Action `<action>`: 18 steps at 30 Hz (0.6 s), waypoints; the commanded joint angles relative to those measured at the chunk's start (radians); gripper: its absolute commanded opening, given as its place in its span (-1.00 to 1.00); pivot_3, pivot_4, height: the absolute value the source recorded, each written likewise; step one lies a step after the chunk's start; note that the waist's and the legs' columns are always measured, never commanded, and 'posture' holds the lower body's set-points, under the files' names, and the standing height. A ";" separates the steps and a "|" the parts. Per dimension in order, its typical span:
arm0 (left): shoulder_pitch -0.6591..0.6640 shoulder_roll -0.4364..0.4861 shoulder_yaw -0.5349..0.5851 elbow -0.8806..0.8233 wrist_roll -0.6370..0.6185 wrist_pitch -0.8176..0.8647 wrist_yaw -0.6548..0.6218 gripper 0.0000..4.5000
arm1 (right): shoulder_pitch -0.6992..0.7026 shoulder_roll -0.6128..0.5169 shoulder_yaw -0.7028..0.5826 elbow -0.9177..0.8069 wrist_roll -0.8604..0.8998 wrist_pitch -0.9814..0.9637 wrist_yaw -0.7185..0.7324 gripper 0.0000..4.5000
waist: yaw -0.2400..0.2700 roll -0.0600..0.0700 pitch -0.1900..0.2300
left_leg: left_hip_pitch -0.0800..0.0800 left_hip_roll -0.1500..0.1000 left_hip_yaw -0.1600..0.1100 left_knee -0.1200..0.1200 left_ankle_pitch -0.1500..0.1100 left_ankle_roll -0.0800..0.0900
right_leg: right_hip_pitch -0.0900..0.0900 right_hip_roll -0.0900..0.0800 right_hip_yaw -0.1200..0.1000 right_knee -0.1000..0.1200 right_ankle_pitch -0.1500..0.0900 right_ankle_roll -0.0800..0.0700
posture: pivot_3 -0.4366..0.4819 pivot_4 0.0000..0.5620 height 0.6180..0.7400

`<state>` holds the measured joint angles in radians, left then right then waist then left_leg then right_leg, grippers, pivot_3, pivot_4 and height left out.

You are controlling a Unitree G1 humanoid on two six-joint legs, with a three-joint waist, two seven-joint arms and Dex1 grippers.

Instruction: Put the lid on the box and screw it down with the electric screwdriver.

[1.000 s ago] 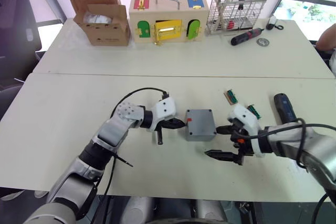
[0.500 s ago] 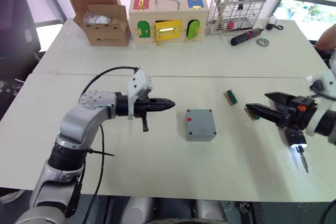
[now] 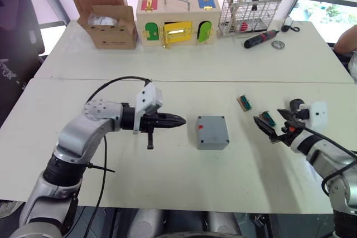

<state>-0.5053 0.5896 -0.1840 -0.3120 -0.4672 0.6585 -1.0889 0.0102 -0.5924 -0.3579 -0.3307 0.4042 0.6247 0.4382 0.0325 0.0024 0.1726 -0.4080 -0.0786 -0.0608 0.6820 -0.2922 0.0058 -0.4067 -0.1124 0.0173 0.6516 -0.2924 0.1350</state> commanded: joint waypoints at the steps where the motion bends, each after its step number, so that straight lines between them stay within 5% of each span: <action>1: -0.018 0.001 -0.002 -0.007 0.001 -0.022 0.002 -1.00 | -0.028 0.005 0.007 0.019 -0.022 -0.044 -0.005 0.29 | -0.003 0.000 0.000 | 0.000 0.000 0.000 0.000 0.000 0.000 | 0.000 0.000 0.000 0.000 0.000 0.000 | -0.05 -0.47 0.95; 18: -0.017 -0.003 -0.006 -0.021 -0.010 -0.008 0.034 -1.00 | -0.090 0.033 0.035 0.110 -0.032 -0.075 -0.007 0.18 | -0.021 0.000 0.000 | 0.000 0.000 0.000 -0.001 0.000 0.000 | 0.000 0.000 0.000 0.000 0.000 0.000 | -0.05 -0.47 0.95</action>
<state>-0.5108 0.5875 -0.1920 -0.2986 -0.4665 0.6510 -1.0599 -0.0664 -0.5652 -0.3156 -0.2088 0.3742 0.5726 0.4347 0.0120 0.0025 0.1726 -0.4081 -0.0784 -0.0611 0.6814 -0.2922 0.0058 -0.4069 -0.1124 0.0172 0.6515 -0.2924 0.1350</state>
